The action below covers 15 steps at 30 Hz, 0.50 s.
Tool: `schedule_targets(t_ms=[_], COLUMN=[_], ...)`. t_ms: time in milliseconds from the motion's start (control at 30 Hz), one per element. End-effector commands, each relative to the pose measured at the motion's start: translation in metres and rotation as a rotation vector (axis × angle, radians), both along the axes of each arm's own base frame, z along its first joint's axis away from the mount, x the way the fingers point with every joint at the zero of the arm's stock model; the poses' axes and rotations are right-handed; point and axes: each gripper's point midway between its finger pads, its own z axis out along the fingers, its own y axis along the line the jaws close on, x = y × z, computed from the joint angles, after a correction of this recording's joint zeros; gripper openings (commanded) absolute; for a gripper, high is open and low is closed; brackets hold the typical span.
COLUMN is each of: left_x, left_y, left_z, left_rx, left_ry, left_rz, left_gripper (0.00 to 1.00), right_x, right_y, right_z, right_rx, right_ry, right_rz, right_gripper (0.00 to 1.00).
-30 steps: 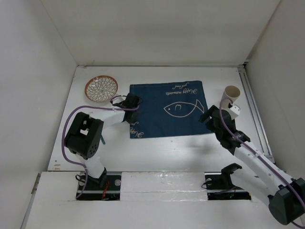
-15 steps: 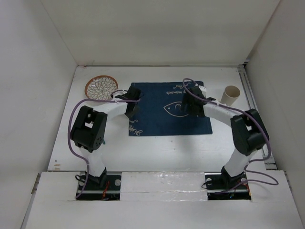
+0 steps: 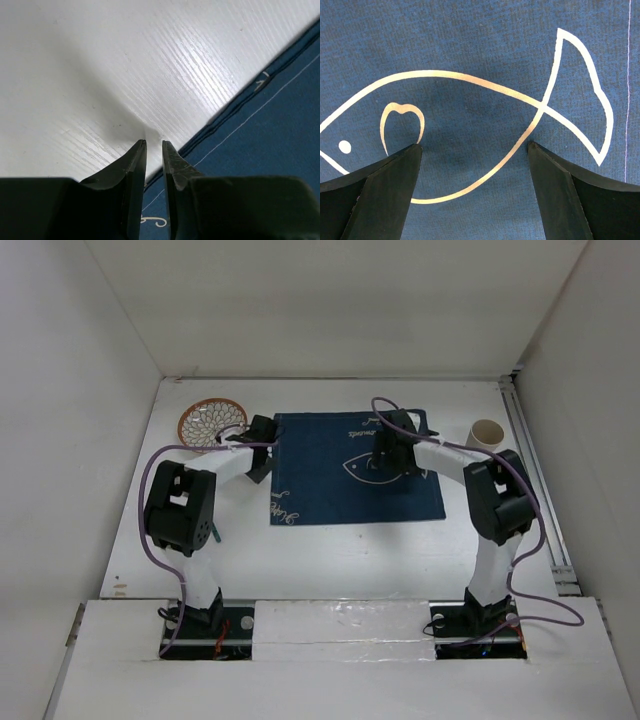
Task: Set the dinner table for one person
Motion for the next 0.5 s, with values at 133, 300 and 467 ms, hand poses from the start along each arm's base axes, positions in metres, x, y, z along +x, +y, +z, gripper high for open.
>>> schedule_targets(t_ms=[133,300,467], left_x=[0.012,0.014,0.017], left_y=[-0.021,-0.033,-0.041], left_z=[0.043,0.048,0.031], left_rx=[-0.021,-0.037,-0.046], left_ry=[-0.098,-0.107,-0.075], left_rz=[-0.090,-0.145,-0.195], left_gripper=[0.21,0.28,0.32], right_x=[0.004,0.005,-0.005], right_y=[0.024,0.037,0.044], right_z=[-0.008,-0.008,-0.008], right_rx=[0.044,0.088,0.148], right_ry=[0.024,0.016,-0.005], right_rz=[0.032,-0.011,-0.083], right_gripper=[0.92,0.92,0.92])
